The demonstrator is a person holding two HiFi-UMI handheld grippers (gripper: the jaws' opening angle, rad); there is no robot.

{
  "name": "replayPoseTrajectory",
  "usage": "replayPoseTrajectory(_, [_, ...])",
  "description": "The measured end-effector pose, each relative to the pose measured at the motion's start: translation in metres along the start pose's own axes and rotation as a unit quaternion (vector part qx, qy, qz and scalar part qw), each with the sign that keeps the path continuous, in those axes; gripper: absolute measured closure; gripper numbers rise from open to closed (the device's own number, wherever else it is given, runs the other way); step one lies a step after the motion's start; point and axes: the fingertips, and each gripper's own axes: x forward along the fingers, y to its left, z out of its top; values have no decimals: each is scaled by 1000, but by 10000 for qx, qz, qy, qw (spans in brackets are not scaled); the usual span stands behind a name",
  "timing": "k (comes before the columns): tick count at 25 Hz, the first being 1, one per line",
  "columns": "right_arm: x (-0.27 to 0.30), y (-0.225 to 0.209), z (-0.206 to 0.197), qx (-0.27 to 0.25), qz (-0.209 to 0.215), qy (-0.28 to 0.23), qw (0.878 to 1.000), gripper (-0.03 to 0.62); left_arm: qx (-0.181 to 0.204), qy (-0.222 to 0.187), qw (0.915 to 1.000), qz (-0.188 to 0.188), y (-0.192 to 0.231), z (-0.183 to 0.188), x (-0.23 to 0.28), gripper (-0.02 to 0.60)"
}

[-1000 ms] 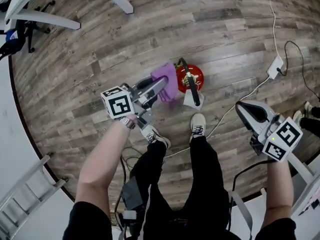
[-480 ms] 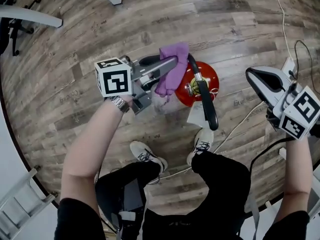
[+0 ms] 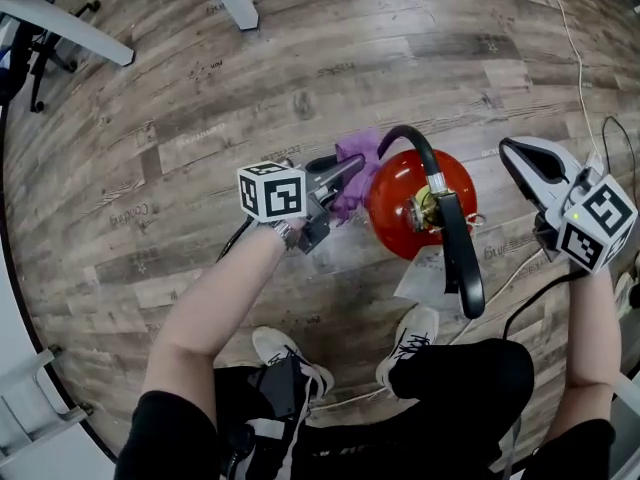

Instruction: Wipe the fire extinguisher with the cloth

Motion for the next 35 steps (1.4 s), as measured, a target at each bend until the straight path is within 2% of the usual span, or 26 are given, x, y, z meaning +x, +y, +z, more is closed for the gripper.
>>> replayPoseTrajectory(3, [9,-3,-9,-66,-21,-3,10000,589,-189,17,9986,497,48,-35,4,517])
replayPoseTrajectory(7, [12,-5,-24,-71,-81,40,9999,589,-254,218,9925,1175,106,-82,8,515])
replayPoseTrajectory(12, [4,-10,-38,54,-203,90,9997,589,-652,-302,9913,1105,121,-88,14,514])
replayPoseTrajectory(15, [1,-13,-42,117,-259,68,9996,589,-843,-279,9910,1002,117,-87,12,515])
replayPoseTrajectory(17, [0,-13,-42,139,-273,30,9995,589,-991,-218,9922,718,102,-82,10,515])
replayPoseTrajectory(19, [-1,-12,-41,129,-275,-12,9995,589,-1050,-270,9938,259,76,-66,7,515])
replayPoseTrajectory(23, [-2,-8,-34,70,-270,-134,9995,589,-804,-511,9930,-702,1,-15,-13,515])
replayPoseTrajectory(25, [-5,-5,-28,13,-268,-182,9995,589,-742,-716,9869,-1244,-41,12,-30,517])
replayPoseTrajectory(27, [-8,-3,-24,-46,-283,-218,9993,589,-517,-831,9806,-1698,-83,35,-46,515])
replayPoseTrajectory(31, [-16,-3,-11,-107,-375,-326,9987,589,12,-892,9701,-2256,-150,68,-75,515])
replayPoseTrajectory(35, [-19,1,-5,-199,-352,-361,9985,589,216,-1029,9519,-2878,-208,77,-95,517])
